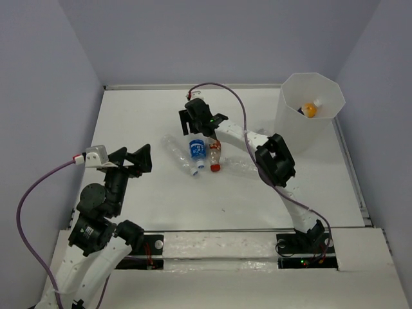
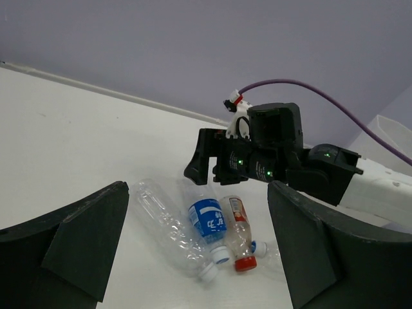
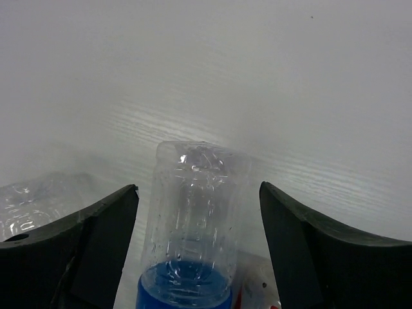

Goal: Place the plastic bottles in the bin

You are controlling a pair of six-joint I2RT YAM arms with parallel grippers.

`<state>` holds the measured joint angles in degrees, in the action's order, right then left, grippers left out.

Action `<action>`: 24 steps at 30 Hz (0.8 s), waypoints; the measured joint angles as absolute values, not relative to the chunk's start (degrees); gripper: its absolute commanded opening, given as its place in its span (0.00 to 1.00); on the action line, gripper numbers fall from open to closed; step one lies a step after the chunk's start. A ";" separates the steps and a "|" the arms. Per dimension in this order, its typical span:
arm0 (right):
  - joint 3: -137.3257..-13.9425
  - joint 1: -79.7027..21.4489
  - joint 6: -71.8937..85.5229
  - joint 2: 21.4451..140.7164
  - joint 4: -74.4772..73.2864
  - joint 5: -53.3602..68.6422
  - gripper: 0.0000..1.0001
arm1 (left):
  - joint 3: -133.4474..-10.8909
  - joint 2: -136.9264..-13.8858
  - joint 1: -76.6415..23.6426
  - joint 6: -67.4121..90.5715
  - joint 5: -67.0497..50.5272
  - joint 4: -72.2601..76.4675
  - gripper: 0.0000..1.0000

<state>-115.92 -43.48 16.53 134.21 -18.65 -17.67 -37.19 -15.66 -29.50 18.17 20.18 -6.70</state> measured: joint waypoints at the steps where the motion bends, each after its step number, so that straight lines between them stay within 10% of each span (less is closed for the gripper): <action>1: -116.71 -43.48 16.53 135.35 -19.29 -17.56 0.78 | -37.19 -15.66 -29.50 18.17 20.18 -6.68 0.99; 24: -116.49 -43.59 16.62 132.00 -19.94 -20.29 0.45 | -37.19 -15.73 -29.50 18.17 20.18 -6.68 0.99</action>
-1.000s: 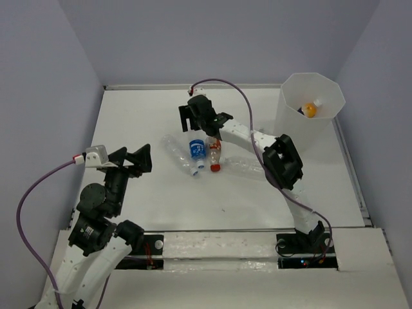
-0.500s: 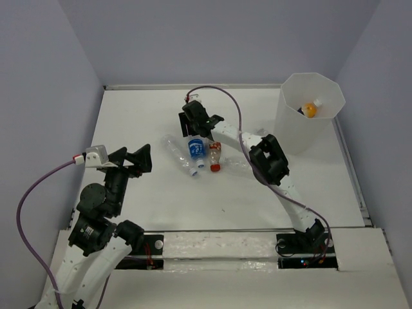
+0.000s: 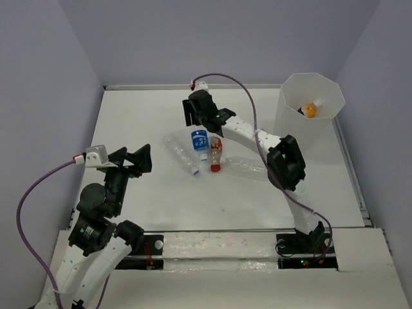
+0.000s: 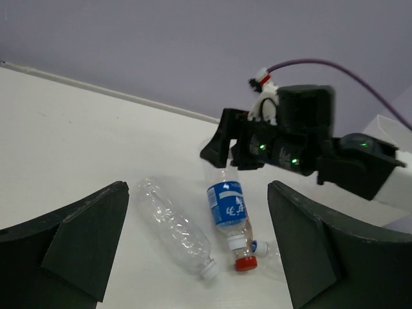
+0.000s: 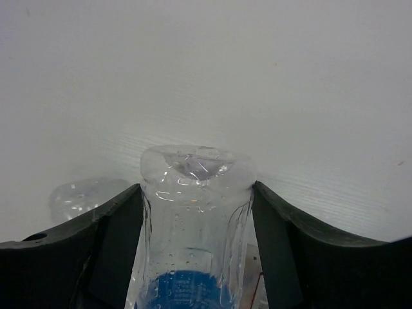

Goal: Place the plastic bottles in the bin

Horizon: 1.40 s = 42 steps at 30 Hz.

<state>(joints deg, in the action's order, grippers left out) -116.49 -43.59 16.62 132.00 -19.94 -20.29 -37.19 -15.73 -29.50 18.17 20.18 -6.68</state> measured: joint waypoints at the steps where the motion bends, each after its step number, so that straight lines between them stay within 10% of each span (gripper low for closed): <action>1: -114.91 -43.59 15.97 129.36 -18.72 -20.62 0.45 | -37.19 -15.75 -29.50 18.17 20.18 -6.68 0.99; 19: -88.01 -12.27 -8.54 82.59 21.67 -32.51 0.41 | -37.19 -15.20 -29.47 18.15 19.70 -6.66 0.99; 22: -84.12 -8.71 -12.49 84.58 25.39 -32.42 0.52 | -37.19 -14.94 -29.47 18.15 19.70 -6.68 0.99; 26: -79.02 -6.24 -14.24 85.65 26.35 -32.29 0.92 | -37.19 -14.79 -29.47 18.15 19.70 -6.68 0.99; 30: -75.61 -6.02 -11.79 84.99 25.74 -31.44 0.93 | -37.19 -14.76 -29.47 18.15 19.73 -6.68 0.99; 38: -74.91 -9.61 3.11 74.83 16.88 -20.60 0.64 | -37.19 -14.76 -29.47 18.15 19.70 -6.68 0.99; 39: -74.91 -12.99 4.97 73.23 16.23 -18.48 0.39 | -37.19 -14.79 -29.43 18.15 19.73 -6.66 0.99; 42: -74.91 -21.56 8.01 72.42 15.27 -13.04 0.12 | -37.19 -14.92 -29.12 18.15 19.75 -6.68 0.99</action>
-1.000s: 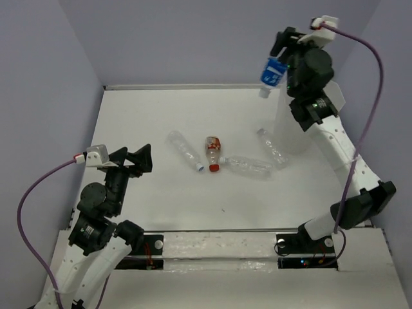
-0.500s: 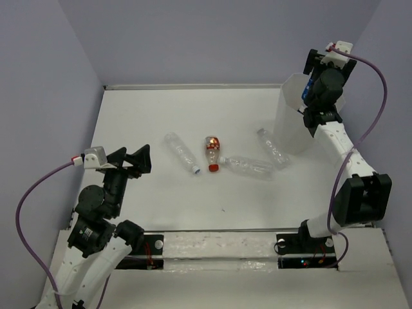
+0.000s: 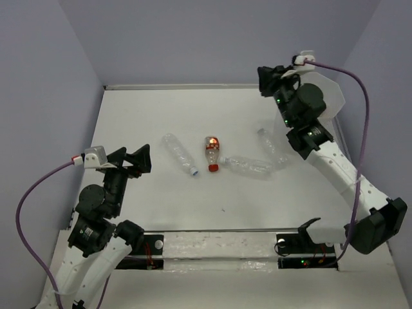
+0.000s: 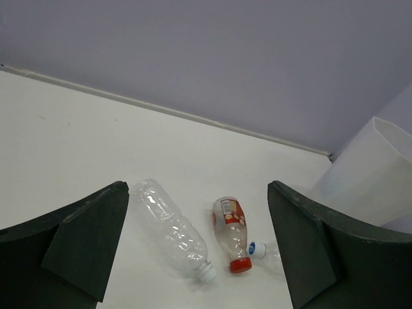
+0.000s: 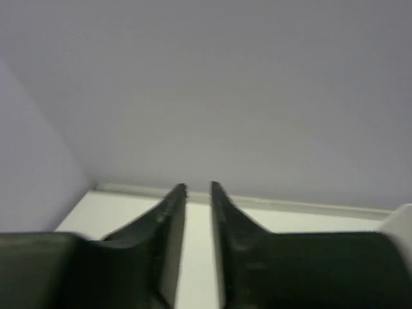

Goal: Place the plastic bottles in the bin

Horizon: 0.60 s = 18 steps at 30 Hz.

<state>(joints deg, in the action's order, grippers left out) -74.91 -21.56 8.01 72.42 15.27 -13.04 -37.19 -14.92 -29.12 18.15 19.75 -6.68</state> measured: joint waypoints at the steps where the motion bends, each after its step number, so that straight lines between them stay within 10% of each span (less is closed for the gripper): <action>1: -74.91 -26.24 8.95 73.41 14.68 -11.07 0.07 | -37.19 -15.00 -29.10 18.15 19.77 -6.66 0.99; 7: -81.03 -41.85 11.25 93.56 7.14 -3.97 0.00 | -37.19 -15.31 -28.75 18.37 21.04 -6.66 0.99; 8: -82.19 -42.89 11.25 96.53 5.34 -3.66 0.09 | -37.19 -15.31 -28.75 18.46 21.39 -6.70 0.99; 11: -90.35 -46.39 11.70 110.56 -4.03 -2.55 0.79 | -37.19 -15.27 -28.75 18.90 23.22 -6.83 0.99; 18: -113.84 -48.10 10.41 129.67 -17.52 0.23 0.97 | -37.19 -15.03 -28.73 19.62 25.50 -7.22 0.99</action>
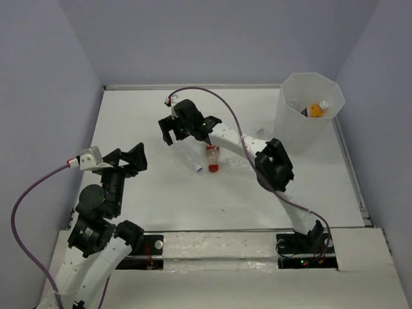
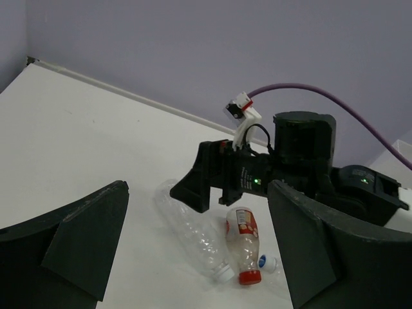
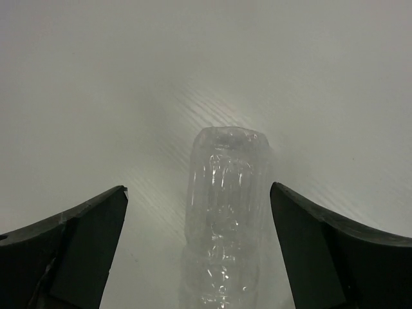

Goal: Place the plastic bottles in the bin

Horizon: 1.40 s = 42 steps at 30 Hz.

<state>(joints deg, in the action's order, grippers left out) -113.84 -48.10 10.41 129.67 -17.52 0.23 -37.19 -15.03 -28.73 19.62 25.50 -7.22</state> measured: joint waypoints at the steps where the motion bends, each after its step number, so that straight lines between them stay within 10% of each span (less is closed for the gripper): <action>1: -118.06 -48.10 10.20 132.79 -18.70 0.67 0.97 | -37.19 -15.00 -28.73 19.62 25.50 -7.22 0.99; 9: -132.38 -48.01 8.78 146.15 -27.49 1.34 0.81 | -37.19 -14.76 -28.73 19.62 25.23 -7.18 0.99; 15: -134.98 -48.42 7.14 148.14 -30.74 -0.03 0.41 | -37.19 -14.76 -28.73 19.62 24.82 -7.16 0.99; 28: -110.00 -45.80 9.82 118.52 -15.22 -6.85 0.27 | -37.19 -14.83 -28.38 19.59 24.16 -7.16 0.99; 34: -92.51 -22.20 11.05 86.41 10.98 -14.50 0.26 | -37.19 -14.55 -28.38 19.59 23.70 -7.16 0.99; 42: -89.10 -5.32 3.95 84.58 25.36 -22.31 0.30 | -37.19 -13.39 -28.38 19.59 23.33 -7.11 0.99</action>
